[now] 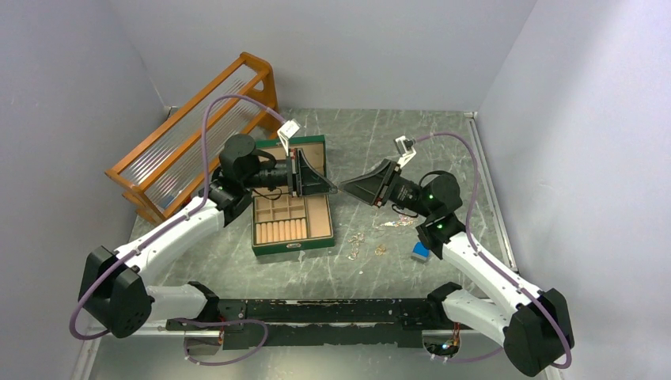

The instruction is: Organize the mixed jewelry

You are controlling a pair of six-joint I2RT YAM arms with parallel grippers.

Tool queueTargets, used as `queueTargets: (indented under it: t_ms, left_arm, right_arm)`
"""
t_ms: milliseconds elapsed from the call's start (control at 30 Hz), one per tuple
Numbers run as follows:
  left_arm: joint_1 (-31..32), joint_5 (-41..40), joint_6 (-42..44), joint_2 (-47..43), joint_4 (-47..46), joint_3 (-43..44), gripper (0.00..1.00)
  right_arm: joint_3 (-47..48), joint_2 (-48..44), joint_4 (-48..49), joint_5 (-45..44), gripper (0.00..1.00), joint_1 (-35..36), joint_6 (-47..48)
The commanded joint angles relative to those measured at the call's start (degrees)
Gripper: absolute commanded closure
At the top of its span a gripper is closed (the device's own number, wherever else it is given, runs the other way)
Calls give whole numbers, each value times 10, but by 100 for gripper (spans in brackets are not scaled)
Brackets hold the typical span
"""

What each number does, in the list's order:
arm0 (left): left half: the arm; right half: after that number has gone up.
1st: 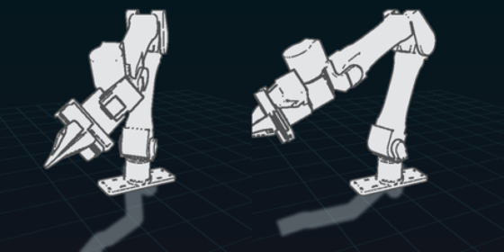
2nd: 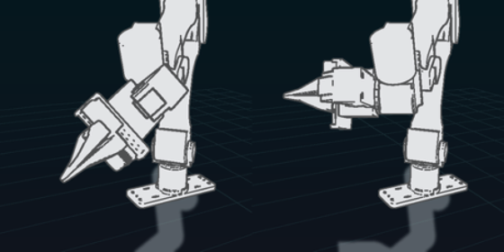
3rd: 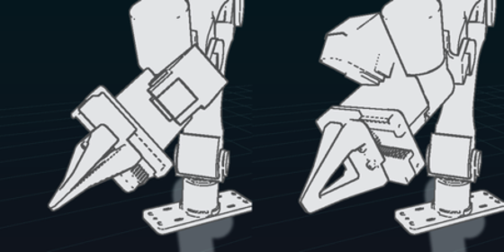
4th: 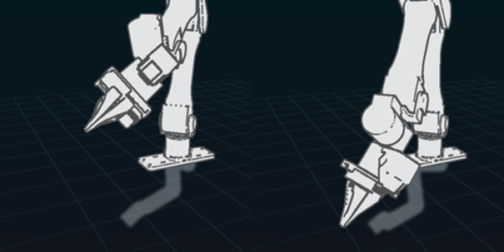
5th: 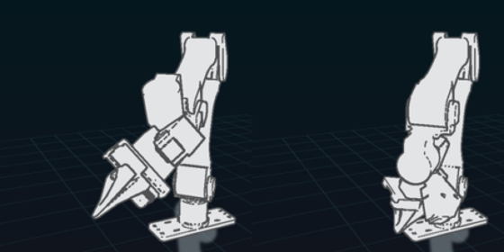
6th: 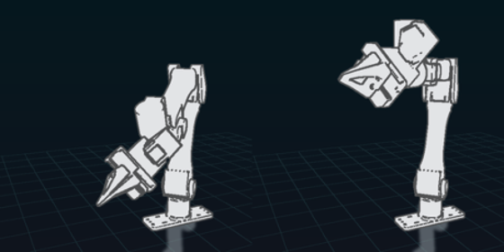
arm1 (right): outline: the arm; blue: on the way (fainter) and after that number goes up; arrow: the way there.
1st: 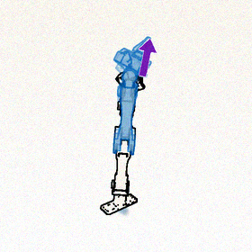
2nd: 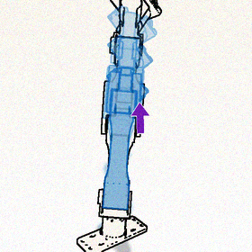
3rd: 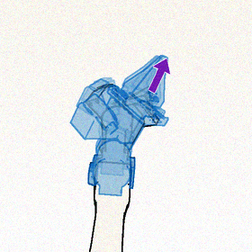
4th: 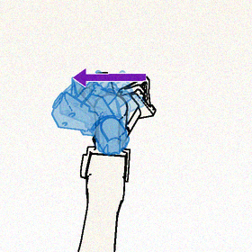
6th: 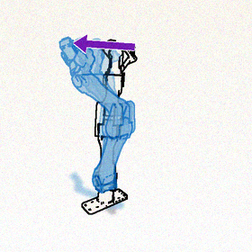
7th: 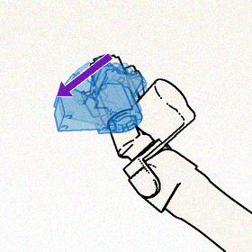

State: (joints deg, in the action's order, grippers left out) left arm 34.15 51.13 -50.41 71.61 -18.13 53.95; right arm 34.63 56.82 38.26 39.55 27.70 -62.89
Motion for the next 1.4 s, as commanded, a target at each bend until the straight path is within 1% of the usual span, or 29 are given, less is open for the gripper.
queueTargets:
  t_ms: [0,67,200,300,367,467,533,600,667,767,933,1200,1367]
  left_arm:
    - [-6,9,-17,2,-37,5,95]
    - [-7,10,-23,3,-46,2,95]
    - [-7,11,-27,4,-53,-3,95]
    - [-7,10,-25,2,-52,-7,95]
    - [-7,10,-25,1,-52,-9,95]
    - [-7,10,-20,-1,-45,-10,95]
    - [-7,10,-20,-2,-46,-11,95]
    - [-7,10,-20,-4,-46,-12,95]
    - [-7,10,-17,-4,-43,-12,95]
    - [-7,13,-15,-4,-41,-13,95]
    - [-7,17,-19,0,-51,-16,95]
    - [-7,24,-23,5,-59,-18,95]
    - [-7,26,-23,11,-58,-16,95]
  right_arm:
    - [-12,-13,12,9,55,-2,7]
    - [-11,-14,0,6,56,-2,11]
    - [-17,-13,16,7,67,-2,3]
    - [-19,-14,19,3,72,-2,1]
    - [-19,-14,17,0,71,-2,3]
    - [-22,-17,21,-7,60,-2,1]
    - [-25,-22,21,-13,59,-2,2]
    - [-25,-24,20,-17,61,-2,3]
    - [-26,-22,23,-17,65,-2,1]
    - [-27,-19,30,-15,69,-2,-2]
    - [-26,-14,33,-10,72,-2,-4]
    - [-22,-9,32,-9,70,-2,-2]
    - [-21,-3,34,-5,77,-2,-3]
